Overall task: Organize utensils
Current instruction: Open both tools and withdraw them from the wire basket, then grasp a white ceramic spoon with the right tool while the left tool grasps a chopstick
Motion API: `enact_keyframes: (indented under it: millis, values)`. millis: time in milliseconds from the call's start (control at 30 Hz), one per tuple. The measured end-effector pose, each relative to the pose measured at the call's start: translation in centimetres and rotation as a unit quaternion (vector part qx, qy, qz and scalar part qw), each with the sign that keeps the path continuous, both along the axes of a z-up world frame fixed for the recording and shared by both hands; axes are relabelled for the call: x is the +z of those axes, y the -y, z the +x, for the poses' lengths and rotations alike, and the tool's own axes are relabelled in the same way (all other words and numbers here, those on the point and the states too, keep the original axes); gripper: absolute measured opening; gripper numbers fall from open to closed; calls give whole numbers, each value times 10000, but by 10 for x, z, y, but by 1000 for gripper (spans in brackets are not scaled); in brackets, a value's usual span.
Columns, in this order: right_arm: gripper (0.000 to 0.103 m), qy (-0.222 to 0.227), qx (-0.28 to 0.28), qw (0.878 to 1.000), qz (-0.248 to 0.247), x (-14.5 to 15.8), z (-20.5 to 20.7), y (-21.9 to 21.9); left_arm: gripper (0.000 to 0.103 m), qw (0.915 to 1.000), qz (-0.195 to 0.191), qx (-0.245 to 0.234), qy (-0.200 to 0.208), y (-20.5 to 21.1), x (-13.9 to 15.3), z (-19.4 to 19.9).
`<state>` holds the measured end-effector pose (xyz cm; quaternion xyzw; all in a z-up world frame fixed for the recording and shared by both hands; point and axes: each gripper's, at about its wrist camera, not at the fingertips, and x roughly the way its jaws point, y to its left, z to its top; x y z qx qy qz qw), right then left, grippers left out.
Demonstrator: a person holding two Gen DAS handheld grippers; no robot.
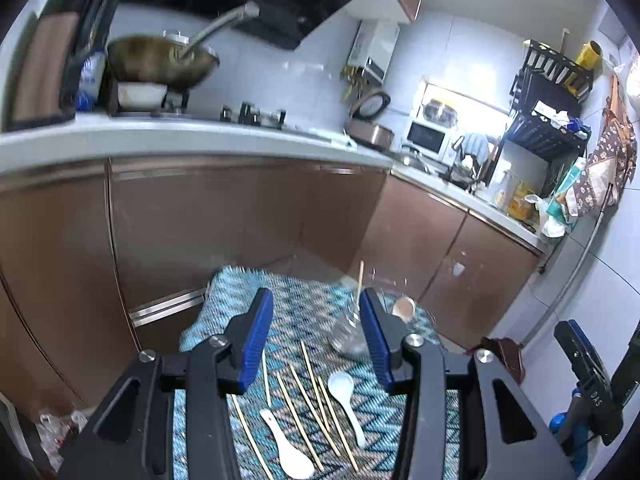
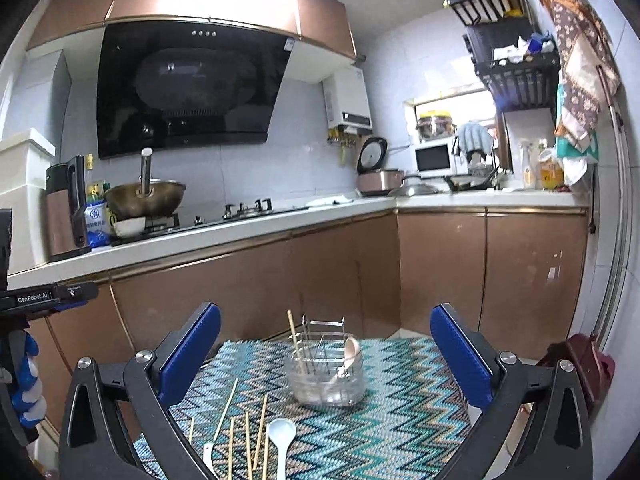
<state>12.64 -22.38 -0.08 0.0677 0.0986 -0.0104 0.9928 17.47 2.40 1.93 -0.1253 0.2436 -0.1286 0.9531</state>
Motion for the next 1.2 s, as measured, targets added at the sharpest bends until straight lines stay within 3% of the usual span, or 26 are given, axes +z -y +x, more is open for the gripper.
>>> enact_keyframes:
  millis: [233,433,600,733,800,967,1200]
  values:
    - [101,-406,166,9990,48,-23,16,8,43,9984,15,-111,-557,6,-35,20]
    - [77,-958,433,9942,230,-54,44,15,42,9916,45,-391,-1236,20,-73,47]
    - [59,-1651,965,9804,472,-96,80,13,42,9767,-80,-626,-2050,34,-115,77]
    - [50,-2295,1504,9593,667,-138,111,6,41,9622,-72,-665,-2641,45,-154,102]
    - [45,-2596,1720,9474,734,-161,128,1,36,9552,-110,-671,-2881,48,-170,113]
    - [43,-2980,2002,9300,785,-200,157,-5,30,9397,-67,-572,-3372,52,-206,140]
    - [38,-3202,2265,9173,693,-225,187,-12,21,9181,-75,-345,-3948,54,-245,174]
